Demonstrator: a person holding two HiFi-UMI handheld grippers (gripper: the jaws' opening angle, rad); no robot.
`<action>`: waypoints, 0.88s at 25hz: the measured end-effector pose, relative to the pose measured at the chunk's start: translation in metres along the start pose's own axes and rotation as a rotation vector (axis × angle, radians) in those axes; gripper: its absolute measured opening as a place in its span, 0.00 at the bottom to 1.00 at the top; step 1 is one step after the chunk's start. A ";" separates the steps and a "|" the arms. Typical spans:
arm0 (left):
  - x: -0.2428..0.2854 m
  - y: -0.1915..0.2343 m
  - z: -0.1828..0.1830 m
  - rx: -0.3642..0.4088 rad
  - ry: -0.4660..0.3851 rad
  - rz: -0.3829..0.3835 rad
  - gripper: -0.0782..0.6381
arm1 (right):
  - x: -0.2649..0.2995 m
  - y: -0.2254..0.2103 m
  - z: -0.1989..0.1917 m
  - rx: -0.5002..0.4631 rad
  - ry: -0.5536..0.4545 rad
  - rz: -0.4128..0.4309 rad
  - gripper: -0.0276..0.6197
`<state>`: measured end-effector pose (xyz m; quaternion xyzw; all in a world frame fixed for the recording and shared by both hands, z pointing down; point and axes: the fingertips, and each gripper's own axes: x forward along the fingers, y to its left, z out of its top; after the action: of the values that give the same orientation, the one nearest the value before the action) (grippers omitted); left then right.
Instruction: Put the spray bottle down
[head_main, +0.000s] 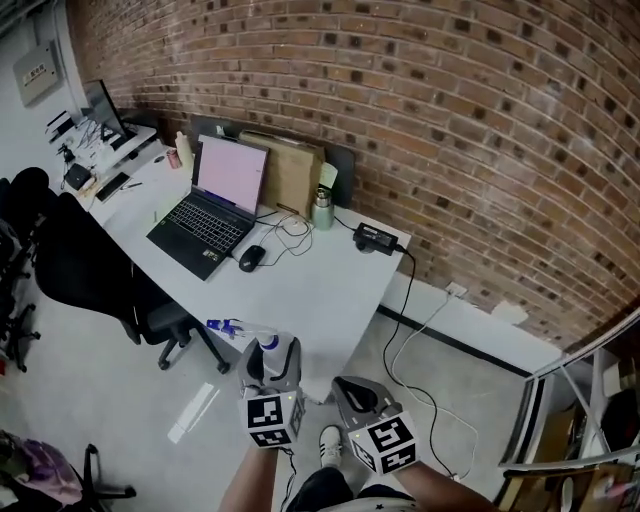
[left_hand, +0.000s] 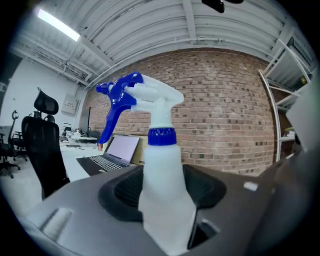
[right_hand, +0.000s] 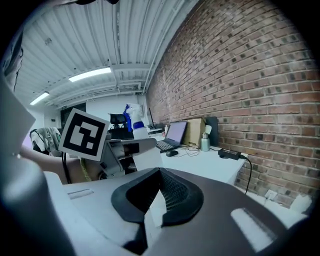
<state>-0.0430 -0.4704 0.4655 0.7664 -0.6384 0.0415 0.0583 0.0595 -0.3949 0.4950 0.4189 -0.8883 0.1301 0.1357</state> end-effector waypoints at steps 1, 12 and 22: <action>0.013 -0.001 -0.001 0.004 0.003 -0.009 0.45 | 0.007 -0.006 0.001 0.007 0.003 -0.004 0.04; 0.086 -0.013 -0.021 0.068 0.055 -0.062 0.46 | 0.049 -0.039 -0.002 0.062 0.036 -0.010 0.04; 0.093 -0.025 -0.022 0.127 0.080 -0.059 0.47 | 0.046 -0.036 -0.013 0.082 0.058 -0.011 0.04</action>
<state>-0.0014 -0.5535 0.4996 0.7848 -0.6088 0.1105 0.0363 0.0610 -0.4450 0.5272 0.4249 -0.8757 0.1779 0.1447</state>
